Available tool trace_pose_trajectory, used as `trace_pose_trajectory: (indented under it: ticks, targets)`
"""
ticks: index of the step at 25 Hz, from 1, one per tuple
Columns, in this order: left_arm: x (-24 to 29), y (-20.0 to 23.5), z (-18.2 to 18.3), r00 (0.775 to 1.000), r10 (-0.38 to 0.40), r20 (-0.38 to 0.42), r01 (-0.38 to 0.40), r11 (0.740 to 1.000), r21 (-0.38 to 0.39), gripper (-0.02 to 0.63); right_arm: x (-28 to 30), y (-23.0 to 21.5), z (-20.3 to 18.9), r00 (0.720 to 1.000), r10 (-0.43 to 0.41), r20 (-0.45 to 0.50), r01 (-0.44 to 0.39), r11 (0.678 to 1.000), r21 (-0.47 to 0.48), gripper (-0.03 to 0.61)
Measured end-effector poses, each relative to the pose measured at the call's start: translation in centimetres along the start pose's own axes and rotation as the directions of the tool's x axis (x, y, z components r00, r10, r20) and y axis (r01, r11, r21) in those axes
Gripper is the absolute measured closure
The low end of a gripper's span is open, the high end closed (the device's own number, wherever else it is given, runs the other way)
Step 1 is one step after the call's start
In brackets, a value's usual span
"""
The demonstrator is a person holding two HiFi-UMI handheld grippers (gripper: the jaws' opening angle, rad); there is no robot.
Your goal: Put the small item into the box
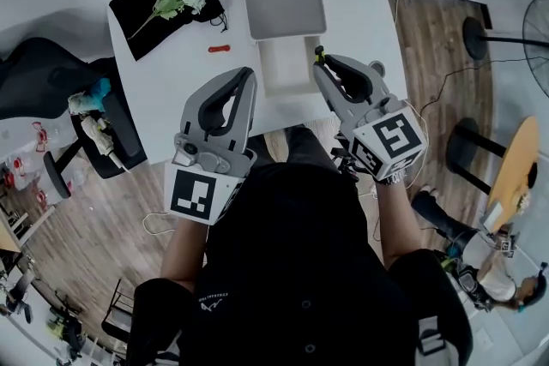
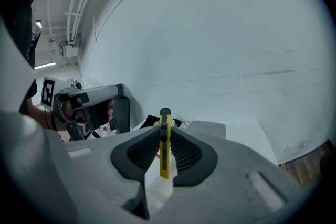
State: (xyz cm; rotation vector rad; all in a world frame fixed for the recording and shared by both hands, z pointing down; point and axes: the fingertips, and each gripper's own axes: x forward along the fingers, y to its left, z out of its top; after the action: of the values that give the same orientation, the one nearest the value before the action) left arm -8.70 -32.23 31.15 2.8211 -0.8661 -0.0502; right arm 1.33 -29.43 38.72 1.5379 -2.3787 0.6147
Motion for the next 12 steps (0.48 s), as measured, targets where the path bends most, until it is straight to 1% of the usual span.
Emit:
trace_pose_trajectory:
  ticks: [2, 5, 8, 12]
  targets:
    - [0.1, 0.3, 0.1, 1.000, -0.002, -0.012, 0.002, 1.000, -0.028, 0.609, 1.1, -0.3, -1.4, 0.999, -0.006, -0.040, 0.006, 1.000, 0.015, 0.509]
    - [0.1, 0.8, 0.6, 1.000, -0.005, -0.007, 0.005, 1.000, -0.028, 0.609, 3.1, -0.8, -4.1, 0.992, -0.007, -0.123, 0.010, 1.000, 0.022, 0.509]
    - [0.3, 1.4, 0.7, 1.000, -0.004, -0.002, 0.004, 1.000, -0.023, 0.609, 5.3, -1.1, -6.9, 0.975, 0.004, -0.222, -0.001, 1.000, 0.013, 0.509]
    - [-0.2, 1.8, -0.1, 1.000, 0.011, -0.012, -0.012, 0.999, -0.044, 0.609, 7.5, -1.2, -10.4, 0.943, 0.011, -0.331, -0.016, 1.000, -0.014, 0.509]
